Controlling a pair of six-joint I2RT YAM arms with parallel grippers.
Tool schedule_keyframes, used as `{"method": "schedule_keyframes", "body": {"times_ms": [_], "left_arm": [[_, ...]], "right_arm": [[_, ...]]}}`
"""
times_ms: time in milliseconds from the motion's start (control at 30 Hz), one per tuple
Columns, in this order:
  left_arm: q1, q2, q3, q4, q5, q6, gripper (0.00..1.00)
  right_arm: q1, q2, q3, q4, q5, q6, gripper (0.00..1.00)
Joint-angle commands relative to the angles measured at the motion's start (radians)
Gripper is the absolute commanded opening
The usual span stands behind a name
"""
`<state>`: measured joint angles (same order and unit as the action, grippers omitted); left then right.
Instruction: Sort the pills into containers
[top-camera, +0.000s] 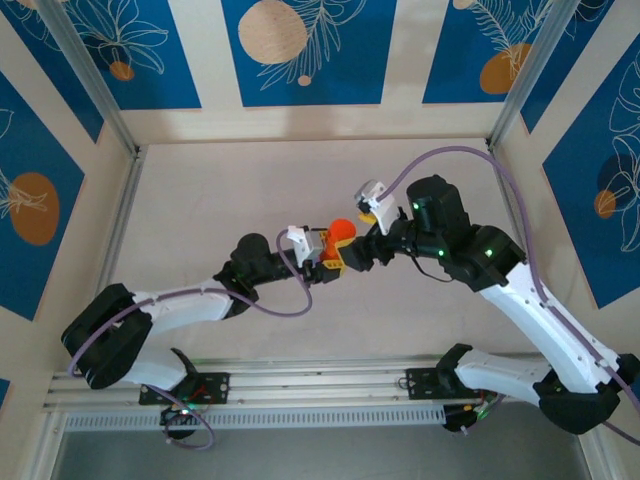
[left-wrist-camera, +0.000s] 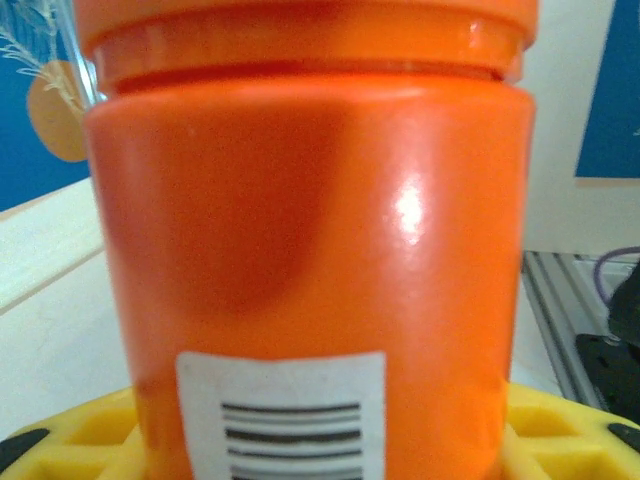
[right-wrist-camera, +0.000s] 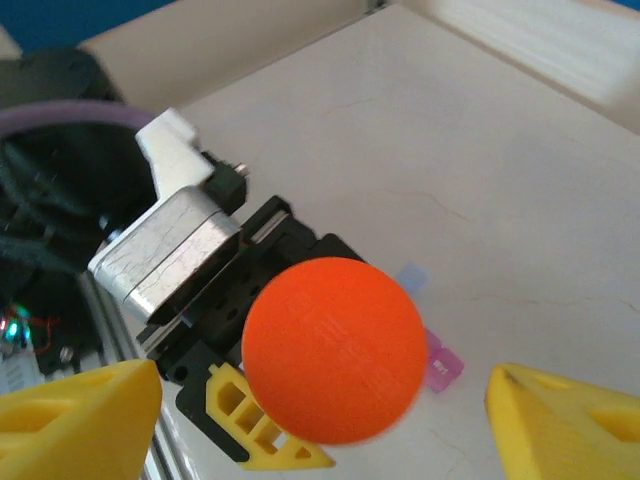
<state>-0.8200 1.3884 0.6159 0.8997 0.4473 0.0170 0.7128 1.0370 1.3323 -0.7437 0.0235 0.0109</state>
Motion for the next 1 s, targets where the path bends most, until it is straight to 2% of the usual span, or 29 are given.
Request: {"method": "schedule_keyframes", "body": {"times_ms": [0,100,233,567,967], "left_arm": [[0.002,-0.024,-0.014,0.038,-0.107,-0.015,0.00],[0.002,-0.021,-0.014,0.030,-0.185,-0.024,0.00],[0.001,-0.012,0.003,-0.009,-0.244,-0.039,0.00],[-0.002,-0.020,0.013,-0.047,-0.288,-0.026,0.00],[-0.005,-0.010,0.016,-0.056,-0.296,-0.009,0.00]], "right_arm": [[0.005,-0.021,0.035,0.029,0.193,0.242,0.83],[0.011,-0.006,0.035,0.006,0.324,0.433,0.81],[0.041,0.002,-0.014,0.087,0.385,0.514,0.81],[0.088,0.172,0.085,0.062,0.406,0.510,0.82],[0.109,0.252,0.137,0.057,0.415,0.513,0.82]]}}
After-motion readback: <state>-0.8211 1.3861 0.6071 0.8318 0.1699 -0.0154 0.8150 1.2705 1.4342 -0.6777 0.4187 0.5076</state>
